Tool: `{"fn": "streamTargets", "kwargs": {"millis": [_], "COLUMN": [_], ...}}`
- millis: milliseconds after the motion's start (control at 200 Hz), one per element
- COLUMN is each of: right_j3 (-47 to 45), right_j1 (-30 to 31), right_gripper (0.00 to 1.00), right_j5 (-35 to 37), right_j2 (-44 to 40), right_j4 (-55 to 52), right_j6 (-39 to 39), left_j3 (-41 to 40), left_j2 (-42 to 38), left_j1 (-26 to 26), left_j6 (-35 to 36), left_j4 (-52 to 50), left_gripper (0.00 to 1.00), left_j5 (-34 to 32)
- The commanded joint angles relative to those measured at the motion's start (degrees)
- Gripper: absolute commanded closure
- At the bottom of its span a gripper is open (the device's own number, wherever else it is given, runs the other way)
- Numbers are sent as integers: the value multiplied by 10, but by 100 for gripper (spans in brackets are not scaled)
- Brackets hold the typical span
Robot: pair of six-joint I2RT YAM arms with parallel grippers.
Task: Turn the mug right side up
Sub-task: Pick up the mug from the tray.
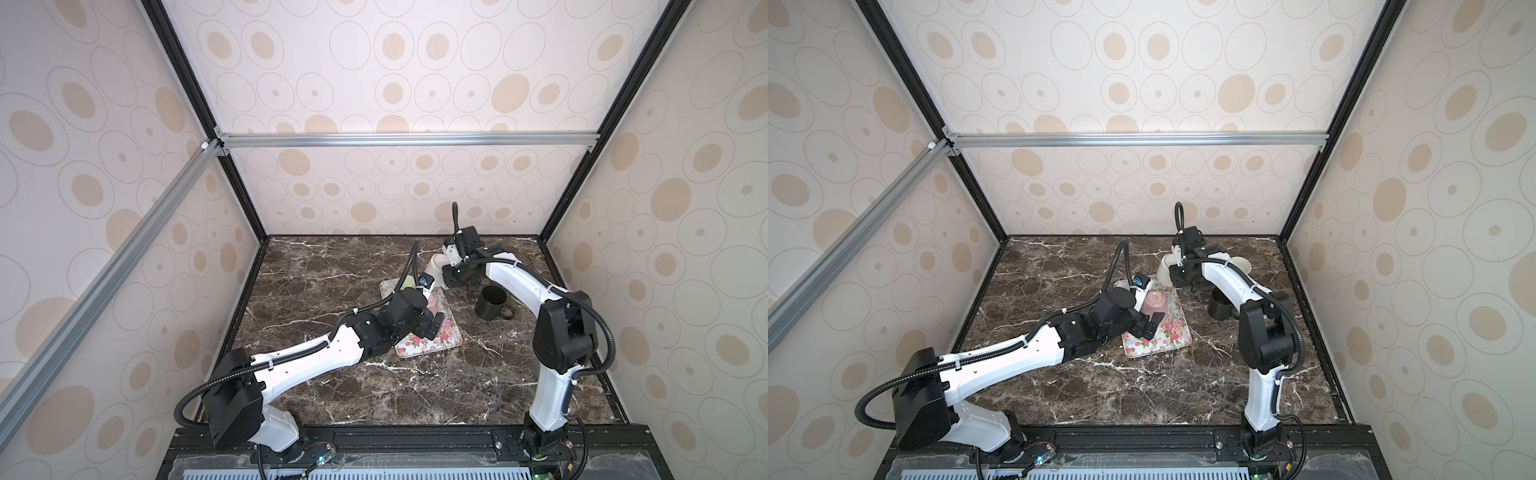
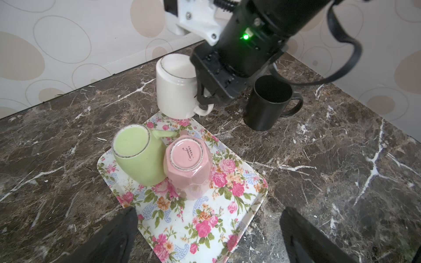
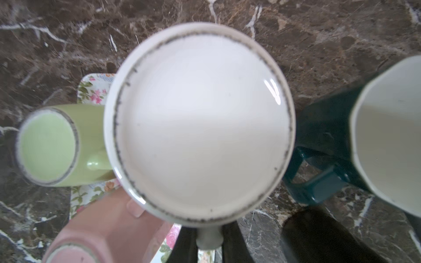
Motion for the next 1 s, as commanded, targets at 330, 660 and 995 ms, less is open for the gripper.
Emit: {"fn": "streamTargets", "kwargs": {"millis": [330,660,995], "right_j3": [-166,-252,-361], "right_j1": [-22,-31,-30], "right_gripper": [100,100,100], "right_j5": [-93,-183,-242], "right_j2": [-236,-359,-412], "right_j4": [170,281,464], "right_j6": [103,211,326], "left_j3": [-69,-113,-103], "left_j2": [-63,-43,-14], "left_j1": [55,83,114], "left_j6": [-76,-129,-189], "left_j4": [213,401,483], "left_gripper": [2,9,16], "left_j5": [186,308,414]}}
